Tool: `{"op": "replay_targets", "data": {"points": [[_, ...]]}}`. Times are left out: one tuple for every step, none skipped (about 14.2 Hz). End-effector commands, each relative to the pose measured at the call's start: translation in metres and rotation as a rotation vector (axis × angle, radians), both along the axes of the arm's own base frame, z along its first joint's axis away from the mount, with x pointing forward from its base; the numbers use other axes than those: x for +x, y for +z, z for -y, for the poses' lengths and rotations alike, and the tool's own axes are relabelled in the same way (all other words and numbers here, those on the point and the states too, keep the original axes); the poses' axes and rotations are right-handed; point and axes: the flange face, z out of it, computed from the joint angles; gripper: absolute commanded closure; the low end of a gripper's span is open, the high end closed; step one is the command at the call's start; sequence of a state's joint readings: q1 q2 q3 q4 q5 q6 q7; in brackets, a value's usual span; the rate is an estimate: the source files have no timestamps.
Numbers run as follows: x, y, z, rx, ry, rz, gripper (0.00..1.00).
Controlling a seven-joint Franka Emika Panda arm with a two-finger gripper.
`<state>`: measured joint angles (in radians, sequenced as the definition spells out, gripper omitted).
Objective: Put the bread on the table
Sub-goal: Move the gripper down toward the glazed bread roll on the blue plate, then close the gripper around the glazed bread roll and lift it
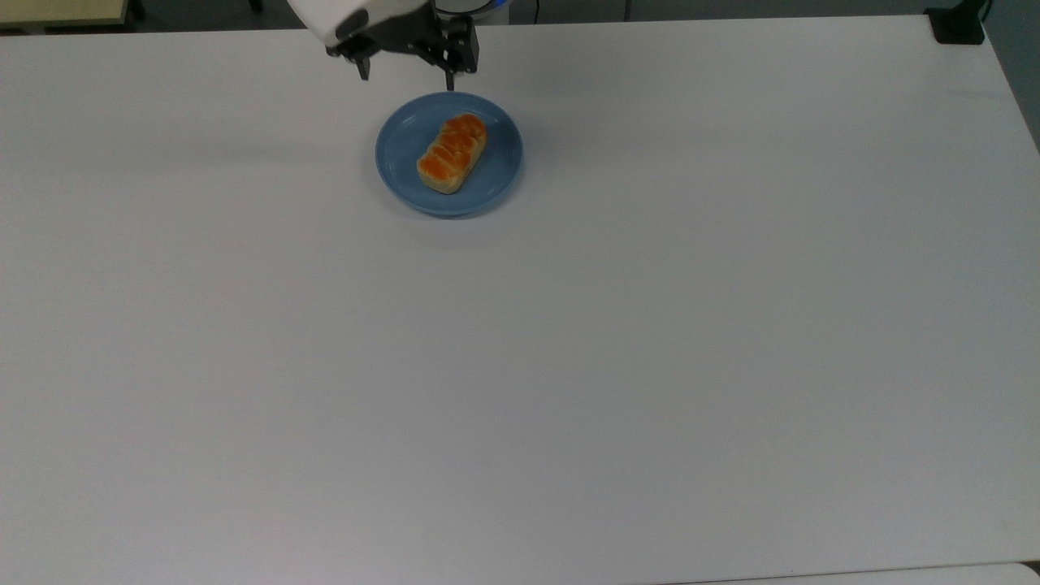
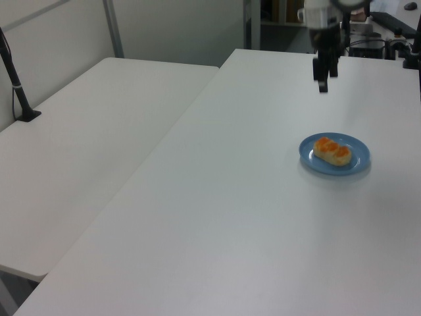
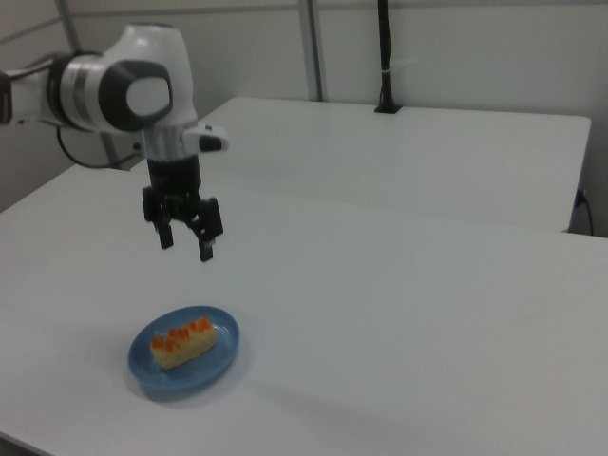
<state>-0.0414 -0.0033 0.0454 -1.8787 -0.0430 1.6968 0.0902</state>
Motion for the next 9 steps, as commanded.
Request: {"op": "replay_targets", "data": {"points": [[-0.008,-0.076,-0.024,-0.005,-0.091,-0.032,0.0],[-0.009,-0.094,-0.035,-0.012,-0.103,-0.041,0.0],[-0.007,-0.112,-0.042,-0.018,-0.129,-0.037,0.0],[-0.006,-0.124,-0.044,-0.02,-0.142,-0.035,0.0],[-0.006,-0.129,-0.044,-0.02,-0.144,-0.035,0.0],[-0.006,-0.137,-0.044,-0.02,-0.143,-0.044,0.05],[-0.007,-0.141,-0.043,-0.021,-0.145,-0.05,0.05],[-0.008,-0.144,-0.042,-0.022,-0.146,-0.056,0.05],[-0.01,-0.147,-0.042,-0.023,-0.146,-0.064,0.05]]}}
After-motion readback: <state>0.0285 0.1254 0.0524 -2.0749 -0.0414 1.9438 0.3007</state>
